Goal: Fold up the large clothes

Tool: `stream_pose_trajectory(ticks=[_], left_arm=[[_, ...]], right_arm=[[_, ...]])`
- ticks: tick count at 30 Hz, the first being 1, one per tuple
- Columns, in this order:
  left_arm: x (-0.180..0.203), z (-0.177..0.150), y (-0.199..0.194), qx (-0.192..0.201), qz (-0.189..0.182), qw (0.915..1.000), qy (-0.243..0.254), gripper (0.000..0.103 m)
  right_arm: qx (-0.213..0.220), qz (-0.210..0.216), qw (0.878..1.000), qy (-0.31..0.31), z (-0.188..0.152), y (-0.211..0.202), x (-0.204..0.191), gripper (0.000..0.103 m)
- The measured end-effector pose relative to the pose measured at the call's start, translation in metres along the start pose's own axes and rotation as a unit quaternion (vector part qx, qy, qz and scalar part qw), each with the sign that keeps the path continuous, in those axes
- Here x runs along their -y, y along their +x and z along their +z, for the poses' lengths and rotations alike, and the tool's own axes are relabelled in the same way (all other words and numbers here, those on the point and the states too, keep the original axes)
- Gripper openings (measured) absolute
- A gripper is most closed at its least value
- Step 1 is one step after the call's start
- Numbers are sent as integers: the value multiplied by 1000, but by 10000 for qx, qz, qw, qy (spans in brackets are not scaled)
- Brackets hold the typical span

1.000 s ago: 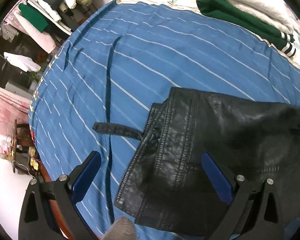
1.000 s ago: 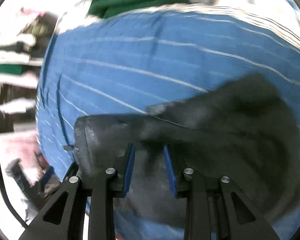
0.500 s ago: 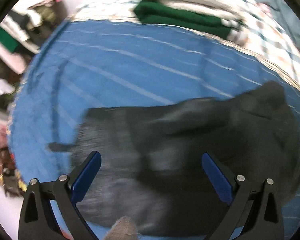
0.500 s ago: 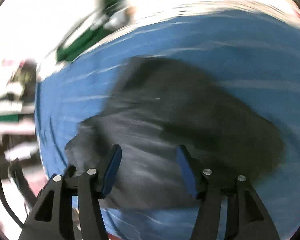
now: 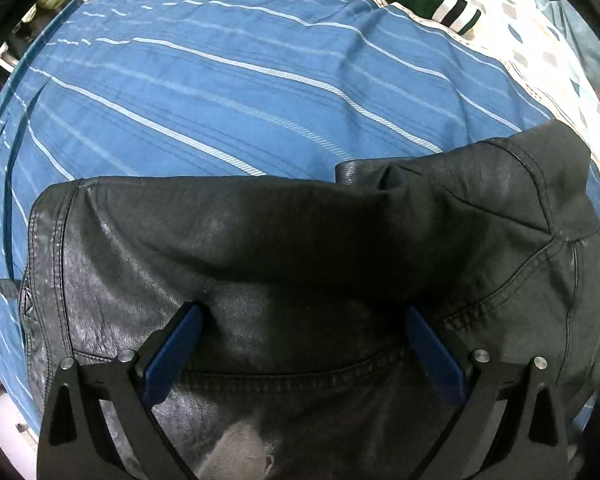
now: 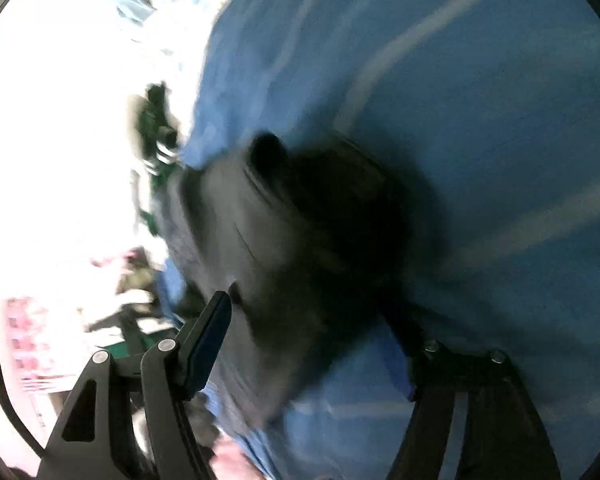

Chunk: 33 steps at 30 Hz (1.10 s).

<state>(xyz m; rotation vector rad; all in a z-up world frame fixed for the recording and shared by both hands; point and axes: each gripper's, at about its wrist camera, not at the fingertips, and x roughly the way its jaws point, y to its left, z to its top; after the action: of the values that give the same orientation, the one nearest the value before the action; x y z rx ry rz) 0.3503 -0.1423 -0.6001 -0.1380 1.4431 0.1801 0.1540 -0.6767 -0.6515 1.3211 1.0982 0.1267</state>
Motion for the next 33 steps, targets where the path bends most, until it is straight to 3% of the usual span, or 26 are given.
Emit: stream_pose_trajectory(ticks=[2, 6, 7, 8, 11, 18, 23, 28, 33], left_arm=[[-1, -1, 0, 27, -22, 10000, 28, 103], [-1, 0, 1, 3, -26, 9999, 108, 103], [-1, -1, 3, 7, -23, 9999, 124, 103], [0, 0, 4, 10, -24, 9999, 136, 103], [1, 4, 6, 4, -34, 9999, 120, 103], [-9, 2, 5, 82, -136, 9999, 54, 103], [-52, -12, -33, 175, -75, 9985, -506, 103], [-138, -66, -85, 402, 36, 9863, -1599, 103], [-239, -153, -110, 286, 756, 9596, -2696, 103]], right_arm=[[112, 271, 9995, -85, 11, 11, -9, 73], [306, 262, 9989, -255, 17, 28, -26, 72], [348, 320, 9985, -270, 17, 31, -29, 62], [337, 369, 9984, -253, 17, 30, -31, 41], [398, 511, 9975, -266, 14, 30, -42, 25], [269, 566, 9905, -1228, -20, 8, -127, 20], [31, 221, 9782, -2063, -52, 16, -200, 20], [-357, -243, 9464, -3200, -108, 45, -285, 20], [-1004, -600, 8886, -4434, -201, 118, -351, 20]])
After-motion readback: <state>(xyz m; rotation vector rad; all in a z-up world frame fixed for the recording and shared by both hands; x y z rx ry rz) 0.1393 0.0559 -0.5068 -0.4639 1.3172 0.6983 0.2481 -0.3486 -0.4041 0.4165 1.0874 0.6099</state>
